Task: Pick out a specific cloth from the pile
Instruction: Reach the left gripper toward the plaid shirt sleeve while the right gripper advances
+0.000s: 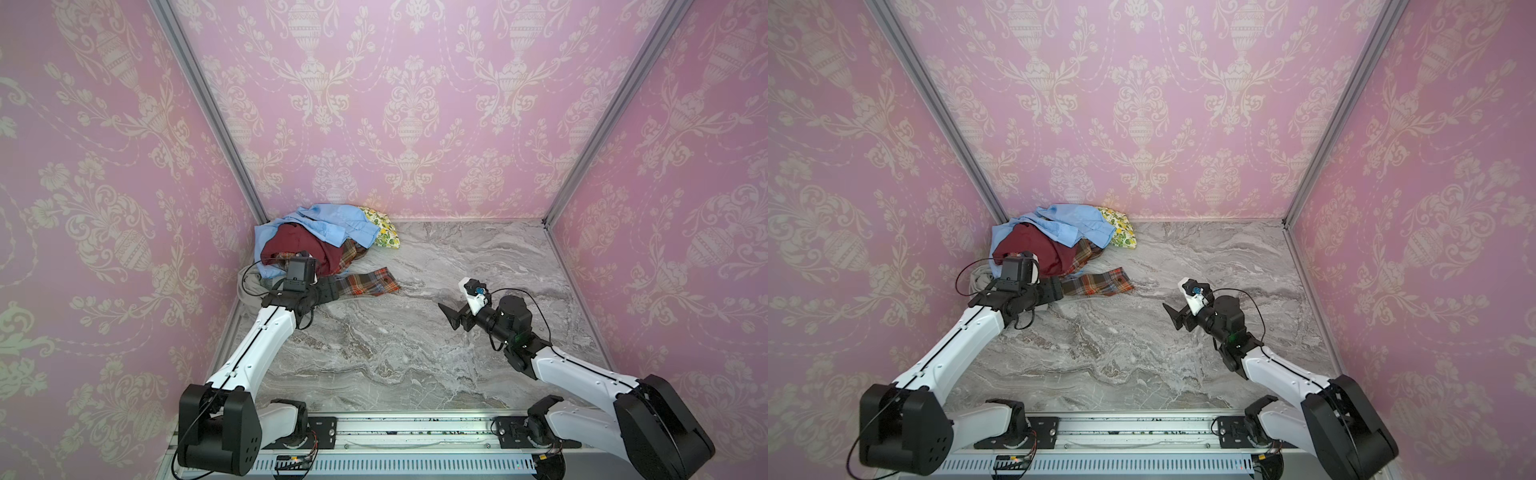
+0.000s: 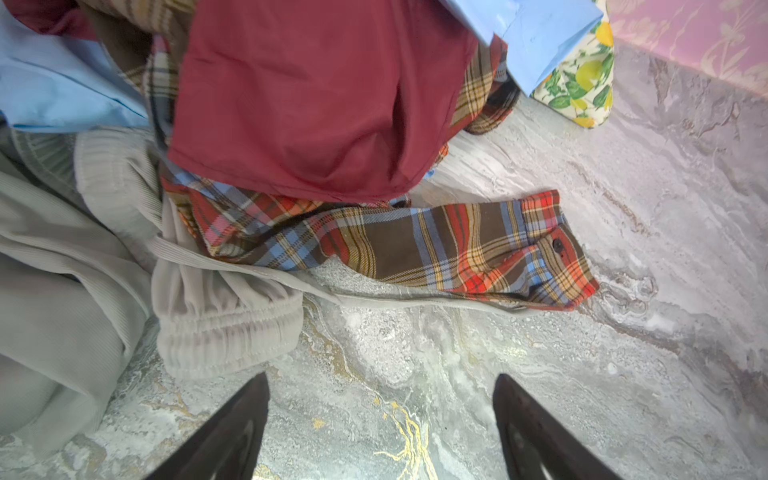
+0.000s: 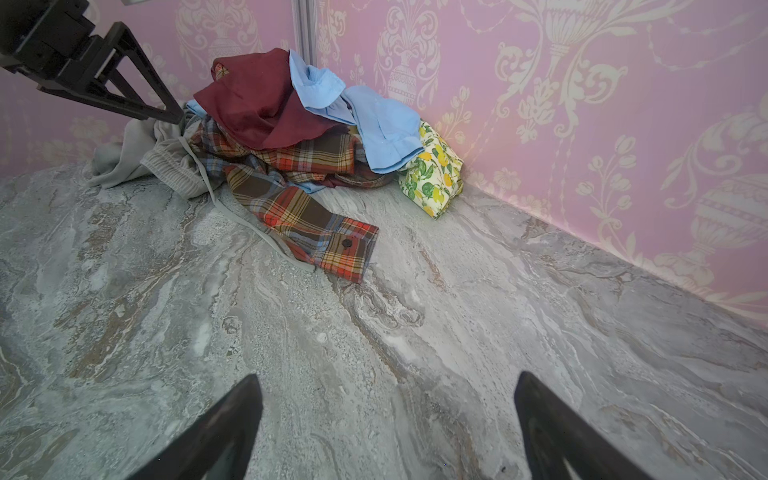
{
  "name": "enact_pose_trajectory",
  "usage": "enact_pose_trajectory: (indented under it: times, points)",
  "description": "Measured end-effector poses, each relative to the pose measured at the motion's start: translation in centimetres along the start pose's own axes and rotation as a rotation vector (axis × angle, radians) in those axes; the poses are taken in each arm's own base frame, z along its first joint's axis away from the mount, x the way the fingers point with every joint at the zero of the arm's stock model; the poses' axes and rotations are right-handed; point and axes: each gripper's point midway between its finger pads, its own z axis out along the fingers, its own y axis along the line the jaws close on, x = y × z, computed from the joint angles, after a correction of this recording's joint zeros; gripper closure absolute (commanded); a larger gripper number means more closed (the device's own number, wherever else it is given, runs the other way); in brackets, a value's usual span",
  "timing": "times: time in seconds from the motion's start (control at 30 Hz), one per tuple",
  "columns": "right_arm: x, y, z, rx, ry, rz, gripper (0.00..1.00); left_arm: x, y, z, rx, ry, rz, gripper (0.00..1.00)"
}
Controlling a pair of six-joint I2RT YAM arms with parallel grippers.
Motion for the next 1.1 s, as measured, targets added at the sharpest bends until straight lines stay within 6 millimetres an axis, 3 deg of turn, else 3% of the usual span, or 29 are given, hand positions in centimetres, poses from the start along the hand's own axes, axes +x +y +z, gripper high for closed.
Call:
enact_pose_trajectory:
  times: [0.37, 0.7, 1.1]
  points:
    - [0.7, 0.4, 0.5, -0.023, 0.026, 0.006, 0.04, 3.4, -5.0, 4.1, -0.030, 0.109, 0.144, 0.14]
    - [1.2, 0.4, 0.9, -0.025, 0.042, 0.010, 0.04, 2.6, -6.5, 7.6, -0.113, 0.083, 0.062, 0.14]
    - [1.6, 0.6, 1.5, -0.044, 0.059, 0.015, 0.04, 1.9, -5.7, 12.2, -0.239, 0.037, -0.015, 0.12]
